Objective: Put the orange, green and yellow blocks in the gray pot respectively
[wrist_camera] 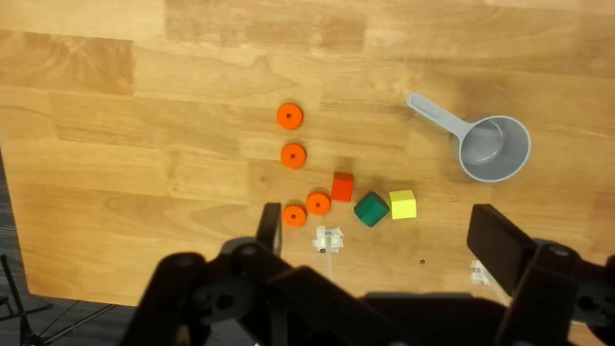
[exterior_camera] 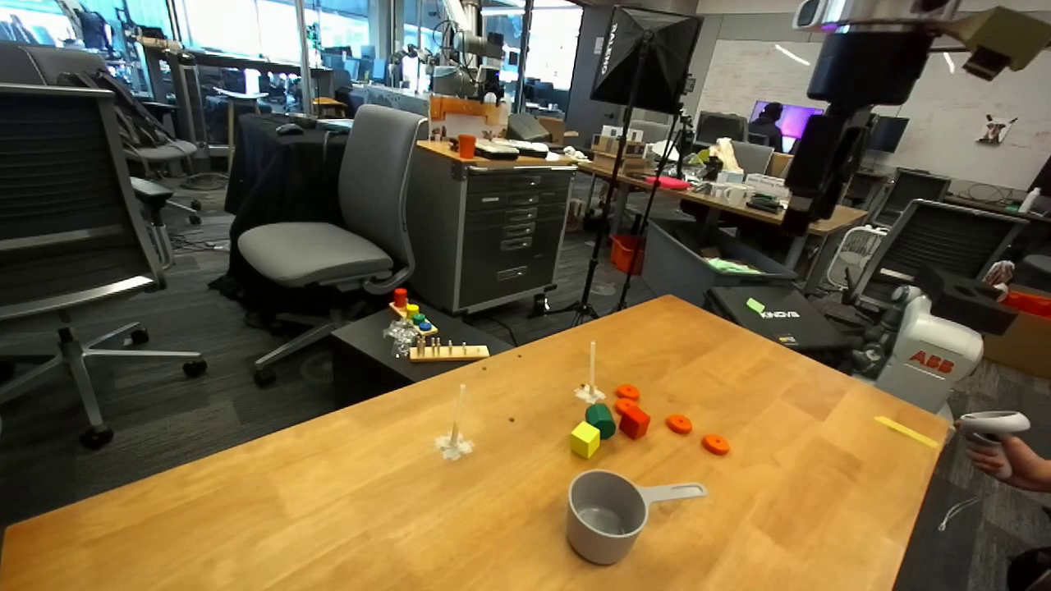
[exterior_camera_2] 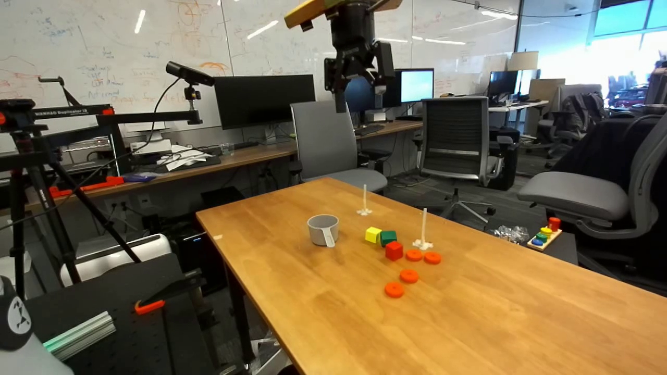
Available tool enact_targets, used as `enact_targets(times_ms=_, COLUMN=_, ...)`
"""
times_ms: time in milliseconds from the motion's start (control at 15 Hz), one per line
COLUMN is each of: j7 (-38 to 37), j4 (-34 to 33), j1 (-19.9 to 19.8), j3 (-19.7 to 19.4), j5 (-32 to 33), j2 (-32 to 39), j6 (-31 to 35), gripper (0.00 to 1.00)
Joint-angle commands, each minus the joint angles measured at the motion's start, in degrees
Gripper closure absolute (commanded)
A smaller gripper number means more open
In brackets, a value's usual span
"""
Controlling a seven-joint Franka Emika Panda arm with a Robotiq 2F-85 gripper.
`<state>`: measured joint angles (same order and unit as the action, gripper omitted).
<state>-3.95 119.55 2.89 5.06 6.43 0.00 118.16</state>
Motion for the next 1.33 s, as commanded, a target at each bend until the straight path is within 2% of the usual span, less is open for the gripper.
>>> enact_targets(times_ms=0, j7=-1.3, j4=-9.1, j1=0.8, j3=-0.2, j5=-0.6, j2=9.5, j6=-0.2, gripper=0.00)
enact_targets(times_ms=200, j7=-3.9, j4=-14.7, j1=1.3, j3=-0.7, j5=-1.0, j2=16.9, j6=-3.7, gripper=0.00)
enact_targets(times_ms=267, j7=-3.4, j4=-15.3, j1=1.6, j3=-0.3, j5=-1.4, j2=16.7, j6=-4.7, gripper=0.00)
enact_targets(times_ms=333, j7=-2.2, j4=-10.3, j1=1.1, j3=-0.8, j5=-0.5, j2=14.1, j6=-0.8, gripper=0.00)
enact_targets(times_ms=667, j7=-2.6, j4=-14.7, j1=1.7, j3=-1.3, j5=0.2, j2=18.0, j6=-2.8, gripper=0.00)
enact_targets(times_ms=1267, j7=-3.7, j4=-25.2, j1=1.6, j3=-4.3, j5=-0.6, j2=36.9, j6=-6.0, gripper=0.00)
